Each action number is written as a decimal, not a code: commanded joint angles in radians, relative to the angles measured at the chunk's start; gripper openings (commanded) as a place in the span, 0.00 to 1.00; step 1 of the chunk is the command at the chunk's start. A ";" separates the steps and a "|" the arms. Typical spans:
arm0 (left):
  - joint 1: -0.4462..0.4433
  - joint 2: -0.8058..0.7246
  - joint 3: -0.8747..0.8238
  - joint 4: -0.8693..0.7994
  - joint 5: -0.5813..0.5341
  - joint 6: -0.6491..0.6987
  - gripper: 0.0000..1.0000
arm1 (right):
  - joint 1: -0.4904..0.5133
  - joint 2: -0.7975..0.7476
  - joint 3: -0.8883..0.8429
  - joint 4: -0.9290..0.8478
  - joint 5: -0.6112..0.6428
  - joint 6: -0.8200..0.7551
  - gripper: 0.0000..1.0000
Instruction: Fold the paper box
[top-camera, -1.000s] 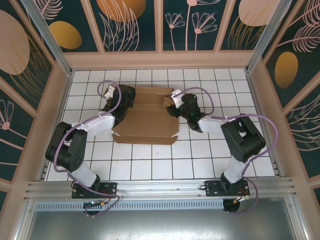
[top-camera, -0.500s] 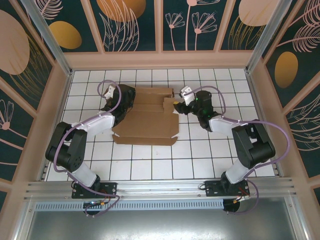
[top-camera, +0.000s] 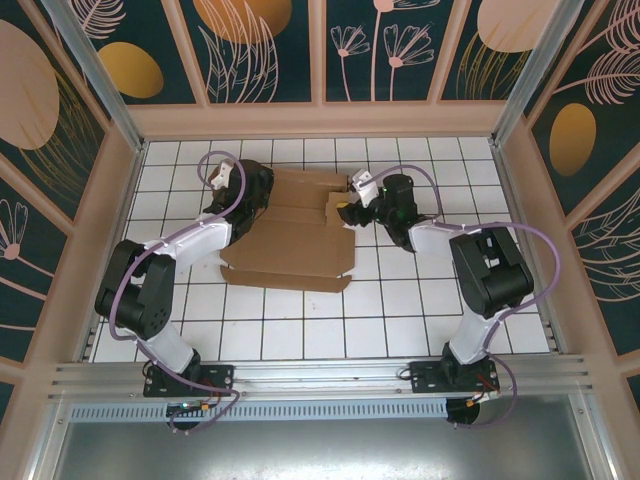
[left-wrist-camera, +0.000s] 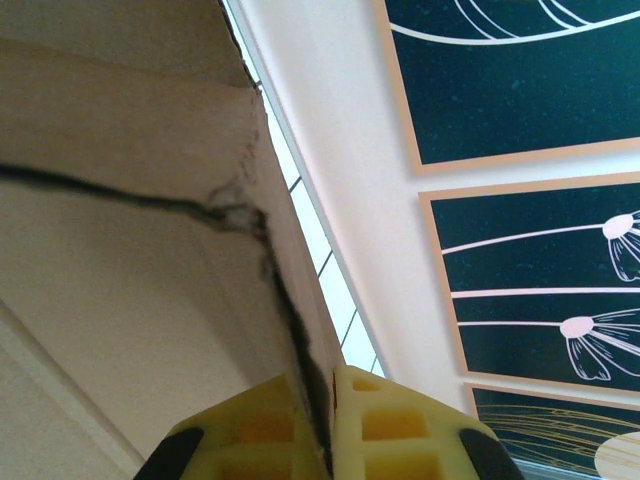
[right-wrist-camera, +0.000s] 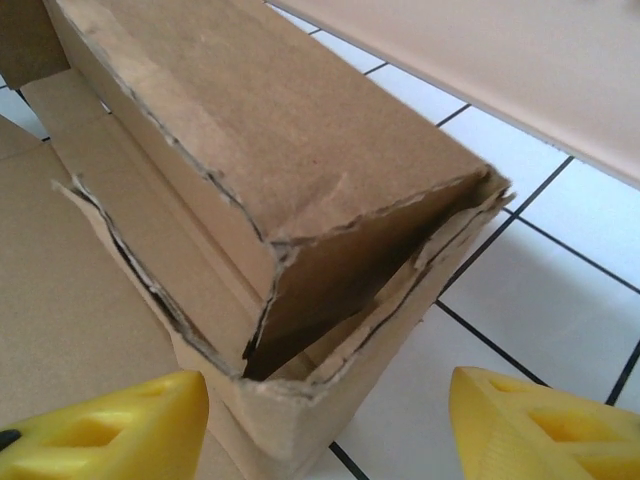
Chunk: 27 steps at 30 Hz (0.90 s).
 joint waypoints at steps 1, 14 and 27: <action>0.001 0.014 0.018 -0.024 0.007 0.029 0.00 | 0.017 0.035 0.045 -0.001 0.034 0.043 0.65; 0.002 -0.001 -0.028 -0.013 0.010 -0.008 0.00 | 0.055 0.113 0.114 -0.050 0.330 0.104 0.38; -0.006 -0.015 -0.026 -0.069 0.006 -0.070 0.00 | 0.117 0.154 0.174 -0.141 0.619 0.154 0.30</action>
